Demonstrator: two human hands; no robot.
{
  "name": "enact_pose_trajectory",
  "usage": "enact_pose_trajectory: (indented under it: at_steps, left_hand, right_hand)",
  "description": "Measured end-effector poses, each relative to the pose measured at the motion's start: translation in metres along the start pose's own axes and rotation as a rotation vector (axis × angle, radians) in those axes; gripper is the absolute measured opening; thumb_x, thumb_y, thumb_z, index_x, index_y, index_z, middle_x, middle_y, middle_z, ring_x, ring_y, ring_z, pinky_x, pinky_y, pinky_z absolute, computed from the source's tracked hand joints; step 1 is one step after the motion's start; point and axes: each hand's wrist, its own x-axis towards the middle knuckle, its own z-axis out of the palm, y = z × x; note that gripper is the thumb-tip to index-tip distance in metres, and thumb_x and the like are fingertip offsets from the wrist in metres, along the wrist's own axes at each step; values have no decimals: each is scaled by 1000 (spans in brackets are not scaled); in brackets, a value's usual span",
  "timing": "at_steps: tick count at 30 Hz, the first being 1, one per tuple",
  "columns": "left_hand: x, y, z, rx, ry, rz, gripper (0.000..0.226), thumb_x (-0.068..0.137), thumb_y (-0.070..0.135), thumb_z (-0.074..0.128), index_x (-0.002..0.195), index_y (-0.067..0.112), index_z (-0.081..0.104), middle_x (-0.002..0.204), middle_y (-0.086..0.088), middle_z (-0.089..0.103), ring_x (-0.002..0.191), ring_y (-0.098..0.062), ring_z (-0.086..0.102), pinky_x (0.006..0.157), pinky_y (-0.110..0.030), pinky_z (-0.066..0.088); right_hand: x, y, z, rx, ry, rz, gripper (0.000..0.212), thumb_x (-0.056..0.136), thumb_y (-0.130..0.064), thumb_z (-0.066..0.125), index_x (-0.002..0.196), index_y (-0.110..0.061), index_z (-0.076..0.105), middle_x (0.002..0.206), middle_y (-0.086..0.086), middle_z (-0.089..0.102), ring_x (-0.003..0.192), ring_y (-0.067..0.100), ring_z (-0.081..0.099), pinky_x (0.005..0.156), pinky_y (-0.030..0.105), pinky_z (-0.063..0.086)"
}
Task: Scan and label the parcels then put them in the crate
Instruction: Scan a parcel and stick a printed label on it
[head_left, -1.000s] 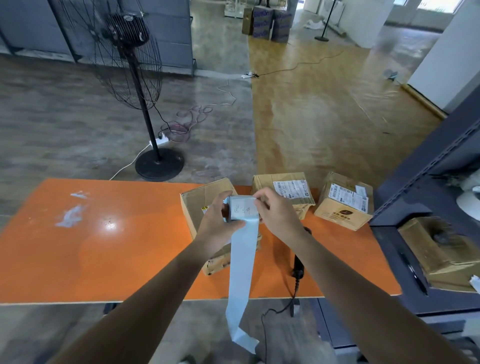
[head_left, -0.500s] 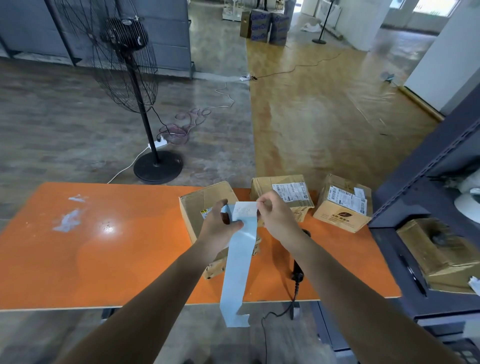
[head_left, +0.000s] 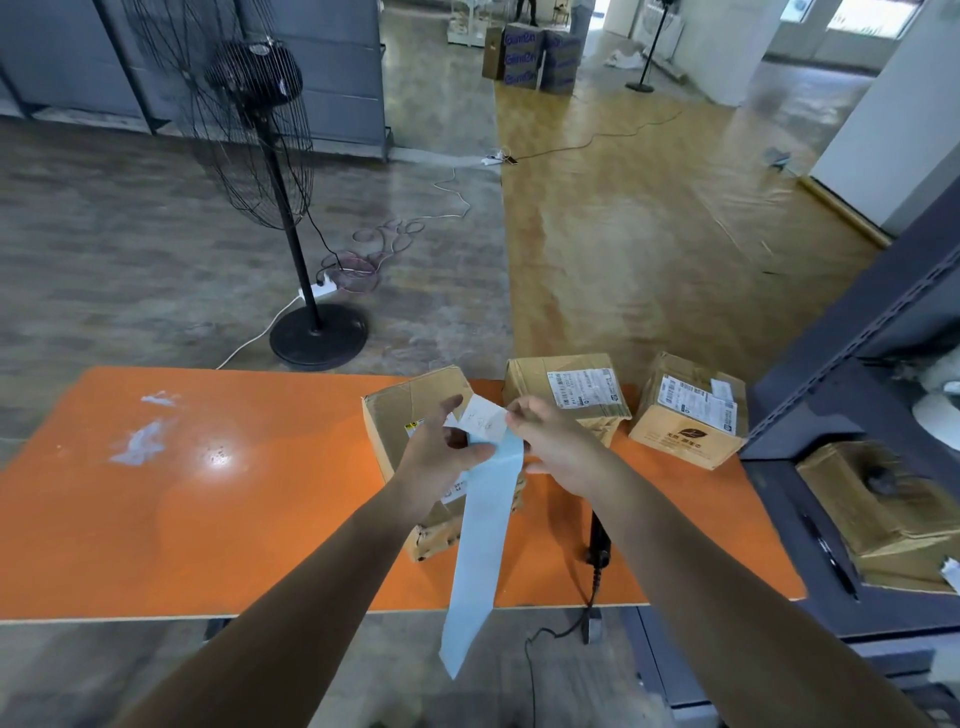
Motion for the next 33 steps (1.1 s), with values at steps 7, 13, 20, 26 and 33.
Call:
enact_pose_trajectory:
  at_steps: [7, 13, 20, 26, 33]
  left_hand:
    - [-2, 7, -8, 43, -42, -6, 42, 81, 25, 78, 119, 23, 59, 114, -2, 64, 102, -16, 65, 81, -28, 57]
    - [-3, 15, -6, 69, 77, -45, 10, 93, 23, 58, 90, 17, 66, 94, -5, 64, 86, -16, 61, 75, -31, 54]
    - [0, 19, 12, 167, 59, -43, 15, 89, 15, 53, 74, 10, 57, 74, -8, 46, 70, -19, 42, 64, -33, 36]
    - [7, 18, 46, 158, 92, -109, 16, 87, 22, 59, 83, 11, 70, 78, -6, 64, 70, -18, 55, 74, -38, 53]
    - [9, 19, 119, 35, -12, -226, 32, 96, 11, 52, 64, 11, 50, 68, -11, 49, 60, -15, 44, 59, -25, 43]
  right_hand:
    - [3, -5, -3, -91, 137, -12, 11, 101, -29, 48, 91, -30, 54, 116, 8, 61, 96, 25, 61, 90, 52, 54]
    - [3, -1, -8, -162, 176, -14, 9, 101, -27, 47, 100, -24, 55, 111, 4, 59, 87, 21, 56, 85, 47, 55]
    - [-1, 6, -18, -202, 197, -29, 8, 102, -29, 47, 101, -27, 54, 107, -3, 56, 86, 16, 55, 76, 36, 52]
    - [-12, 25, -44, -244, 243, -110, 14, 102, -23, 47, 110, -23, 58, 117, -3, 55, 82, 12, 52, 56, 21, 36]
    - [-27, 68, -91, -307, 340, -85, 24, 101, -19, 49, 121, -22, 61, 108, 7, 61, 62, 10, 48, 50, 22, 34]
